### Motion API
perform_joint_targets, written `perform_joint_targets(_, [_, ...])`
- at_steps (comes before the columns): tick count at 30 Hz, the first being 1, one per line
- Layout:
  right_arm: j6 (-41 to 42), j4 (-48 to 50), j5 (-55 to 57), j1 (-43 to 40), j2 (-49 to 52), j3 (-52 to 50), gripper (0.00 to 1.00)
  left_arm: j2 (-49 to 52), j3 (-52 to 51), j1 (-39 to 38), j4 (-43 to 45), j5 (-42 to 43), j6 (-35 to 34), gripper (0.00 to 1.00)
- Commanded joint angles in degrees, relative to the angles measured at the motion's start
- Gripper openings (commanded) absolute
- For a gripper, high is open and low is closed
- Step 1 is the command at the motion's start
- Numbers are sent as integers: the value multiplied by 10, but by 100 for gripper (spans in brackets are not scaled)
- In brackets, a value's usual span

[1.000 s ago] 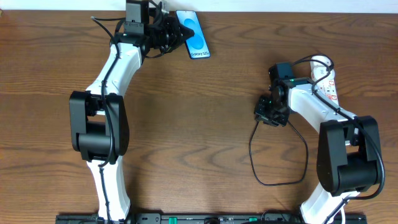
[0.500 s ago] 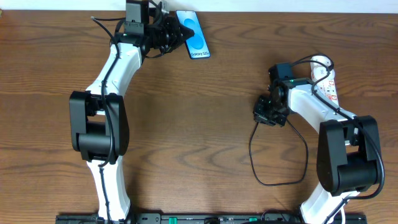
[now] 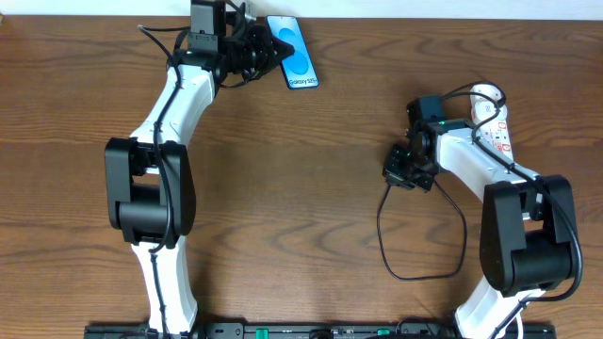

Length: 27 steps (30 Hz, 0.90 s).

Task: Plug charger to phone and switch on socket
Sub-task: 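Lift the USB-C plug off the table with the right gripper, then carry the plug with the right gripper toward the phone's bottom end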

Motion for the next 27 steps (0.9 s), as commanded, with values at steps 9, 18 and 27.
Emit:
perform_joint_targets(9, [-74,38,-115,-13,-5,21,1,-19,1,0,174,146,-48,7])
perform_joint_targets(18, [-239,79,-315,-49,-38,69,1,-19,1,0,432,248,-176,7])
perform_joint_targets(27, [-320,184,-493,-47,-82,74,1,-19,1,-5,444,250,-193,7])
